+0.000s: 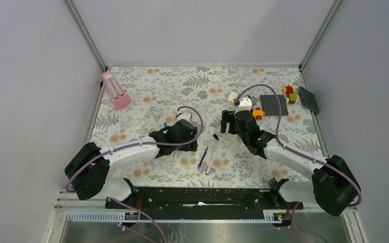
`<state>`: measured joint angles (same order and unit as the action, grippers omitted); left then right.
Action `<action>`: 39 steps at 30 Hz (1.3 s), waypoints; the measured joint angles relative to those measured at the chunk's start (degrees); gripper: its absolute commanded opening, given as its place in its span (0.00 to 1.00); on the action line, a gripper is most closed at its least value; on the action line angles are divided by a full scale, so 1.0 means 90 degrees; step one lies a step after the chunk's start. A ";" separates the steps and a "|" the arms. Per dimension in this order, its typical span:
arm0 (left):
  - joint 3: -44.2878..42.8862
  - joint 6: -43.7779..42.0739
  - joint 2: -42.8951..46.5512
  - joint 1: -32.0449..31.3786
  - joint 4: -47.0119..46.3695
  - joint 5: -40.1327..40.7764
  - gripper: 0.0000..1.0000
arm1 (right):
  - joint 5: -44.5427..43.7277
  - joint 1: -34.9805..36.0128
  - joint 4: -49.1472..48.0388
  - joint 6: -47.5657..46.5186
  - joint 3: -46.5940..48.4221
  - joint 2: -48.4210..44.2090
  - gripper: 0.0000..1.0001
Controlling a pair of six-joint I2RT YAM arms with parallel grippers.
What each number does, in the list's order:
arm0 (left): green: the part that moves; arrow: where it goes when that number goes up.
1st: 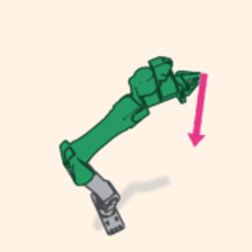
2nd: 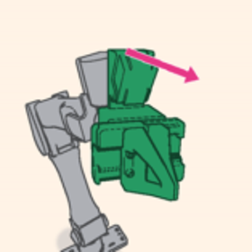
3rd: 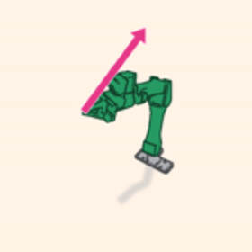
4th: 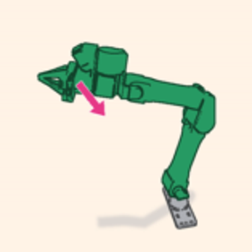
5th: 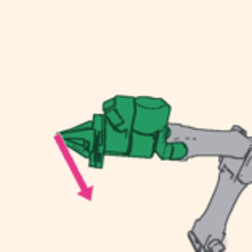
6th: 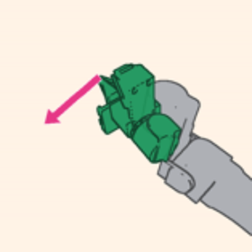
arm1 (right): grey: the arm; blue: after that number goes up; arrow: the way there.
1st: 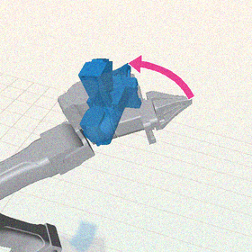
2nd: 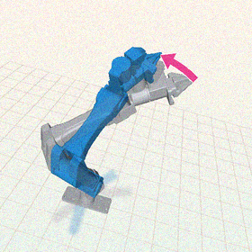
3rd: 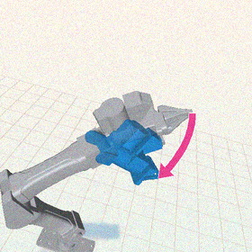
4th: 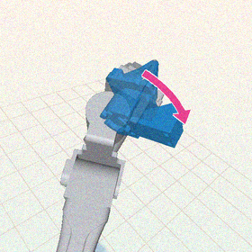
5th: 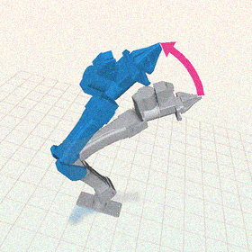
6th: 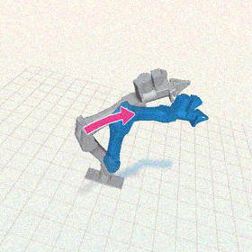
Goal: Insert the pens into the pen caps
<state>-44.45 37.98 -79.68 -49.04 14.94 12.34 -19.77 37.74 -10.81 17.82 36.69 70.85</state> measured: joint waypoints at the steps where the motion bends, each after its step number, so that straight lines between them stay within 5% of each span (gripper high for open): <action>1: 0.0000 0.0000 -0.0005 -0.0095 -0.0002 -0.0007 0.59 | 0.0005 -0.0010 0.0022 0.0000 0.0019 0.0029 0.86; 13: -0.0068 -0.0080 -0.0525 -0.0731 -0.0425 -0.0347 0.56 | 0.0109 -0.0070 0.0146 0.0010 0.0075 0.0068 0.86; 31: -0.0862 -0.0406 -0.1817 -0.0804 -0.0236 -0.0277 0.43 | 0.0117 -0.0109 0.0148 0.0024 0.0075 0.0068 0.86; 39: -0.1156 -0.0449 -0.2115 -0.0874 -0.0270 -0.0260 0.28 | 0.0158 -0.0119 0.0148 0.0029 0.0075 0.0068 0.86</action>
<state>-54.85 33.93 -98.72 -56.90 12.51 10.00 -18.35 36.67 -9.47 18.09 37.36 71.46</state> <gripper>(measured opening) 0.358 0.856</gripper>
